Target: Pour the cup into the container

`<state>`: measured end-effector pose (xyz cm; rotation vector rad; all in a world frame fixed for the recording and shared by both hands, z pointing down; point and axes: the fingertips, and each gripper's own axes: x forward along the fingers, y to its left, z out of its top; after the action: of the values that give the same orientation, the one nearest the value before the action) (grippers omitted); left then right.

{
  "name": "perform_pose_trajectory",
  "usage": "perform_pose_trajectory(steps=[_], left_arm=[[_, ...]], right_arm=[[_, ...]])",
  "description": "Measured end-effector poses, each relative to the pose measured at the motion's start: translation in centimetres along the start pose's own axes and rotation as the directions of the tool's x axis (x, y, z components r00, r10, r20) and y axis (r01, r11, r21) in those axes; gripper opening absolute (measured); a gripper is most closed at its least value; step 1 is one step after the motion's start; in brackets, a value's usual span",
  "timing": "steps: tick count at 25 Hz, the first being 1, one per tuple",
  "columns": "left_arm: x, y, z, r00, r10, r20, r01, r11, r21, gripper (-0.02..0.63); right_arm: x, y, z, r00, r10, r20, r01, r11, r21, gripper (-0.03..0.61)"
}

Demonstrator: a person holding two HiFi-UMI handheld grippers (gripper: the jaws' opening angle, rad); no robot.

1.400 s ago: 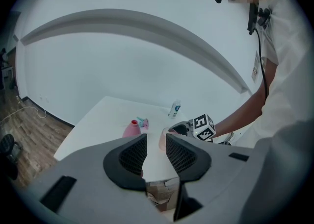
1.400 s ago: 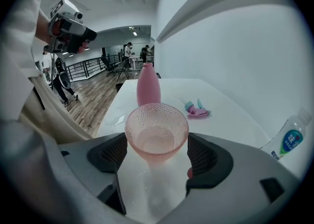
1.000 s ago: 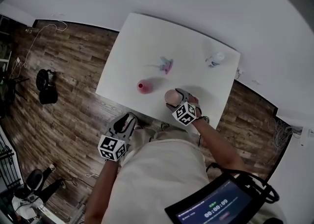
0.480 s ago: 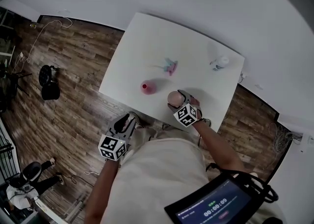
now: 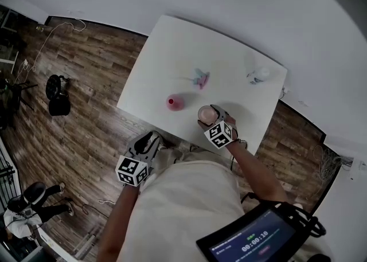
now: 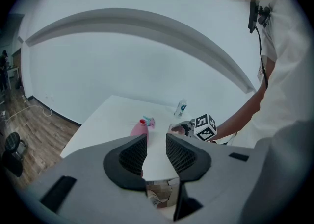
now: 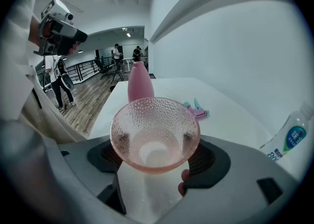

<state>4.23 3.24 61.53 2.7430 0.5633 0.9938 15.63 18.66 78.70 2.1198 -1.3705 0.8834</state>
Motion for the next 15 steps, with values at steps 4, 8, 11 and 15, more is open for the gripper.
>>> perform_pose_trajectory(steps=[4,8,11,15], left_arm=[[0.1,0.3,0.3,1.0,-0.012,0.002,0.012,1.0,0.005,0.114],[-0.1,0.8,0.6,1.0,-0.026,0.003,0.026,1.0,0.011,0.114],[-0.1,1.5,0.8,0.999,-0.037,0.001,0.037,0.999,0.015,0.114],[-0.4,2.5,1.3,0.999,-0.052,0.004,0.052,0.998,0.027,0.114]], right_arm=[[-1.1,-0.1,0.9,1.0,0.003,-0.017,-0.002,0.999,0.032,0.365],[-2.4,0.0,2.3,1.0,-0.002,-0.03,0.003,0.999,0.052,0.365],[-2.9,0.2,3.5,0.999,-0.003,-0.042,0.005,0.998,0.057,0.365],[-3.6,0.6,5.3,0.998,0.006,-0.059,-0.003,0.998,0.058,0.365]])
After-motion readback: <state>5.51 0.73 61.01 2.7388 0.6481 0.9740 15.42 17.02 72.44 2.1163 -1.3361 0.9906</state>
